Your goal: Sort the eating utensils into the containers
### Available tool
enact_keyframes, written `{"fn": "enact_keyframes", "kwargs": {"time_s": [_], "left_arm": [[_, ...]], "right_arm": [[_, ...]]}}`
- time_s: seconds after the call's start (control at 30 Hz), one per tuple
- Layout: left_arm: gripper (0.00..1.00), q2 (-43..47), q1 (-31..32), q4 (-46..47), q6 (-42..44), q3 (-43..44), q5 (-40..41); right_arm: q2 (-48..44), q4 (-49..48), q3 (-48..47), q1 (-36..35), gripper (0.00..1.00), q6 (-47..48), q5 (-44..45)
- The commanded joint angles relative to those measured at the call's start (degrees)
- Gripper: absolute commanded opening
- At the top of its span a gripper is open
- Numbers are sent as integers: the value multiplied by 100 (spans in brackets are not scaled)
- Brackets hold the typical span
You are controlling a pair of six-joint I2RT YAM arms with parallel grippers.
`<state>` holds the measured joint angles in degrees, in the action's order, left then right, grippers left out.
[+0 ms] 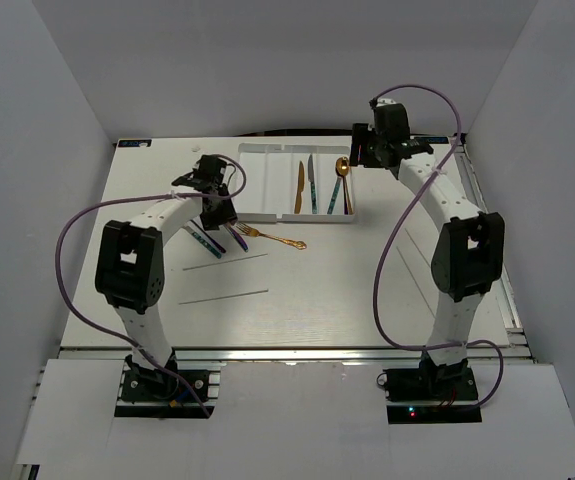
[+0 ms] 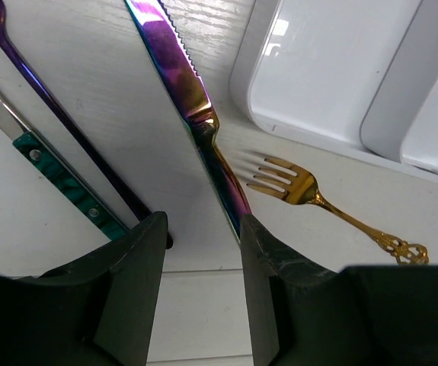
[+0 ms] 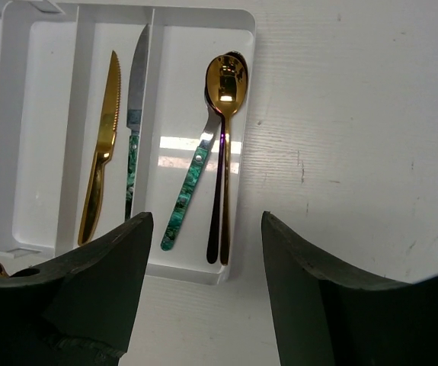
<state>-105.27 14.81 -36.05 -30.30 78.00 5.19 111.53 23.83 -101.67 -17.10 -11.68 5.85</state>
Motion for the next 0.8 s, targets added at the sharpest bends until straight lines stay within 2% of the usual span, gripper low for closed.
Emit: {"fn": "enact_keyframes", "kwargs": {"time_s": [0.0, 0.3, 0.77], "left_arm": [[54, -142, 215, -95, -309, 365, 614], [54, -634, 268, -174, -344, 611, 948], [54, -959, 268, -174, -432, 673, 922]], "right_arm": [[-491, -133, 77, 66, 66, 70, 48], [-720, -90, 288, 295, 66, 61, 31], [-913, -142, 587, 436, 66, 52, 48]]}}
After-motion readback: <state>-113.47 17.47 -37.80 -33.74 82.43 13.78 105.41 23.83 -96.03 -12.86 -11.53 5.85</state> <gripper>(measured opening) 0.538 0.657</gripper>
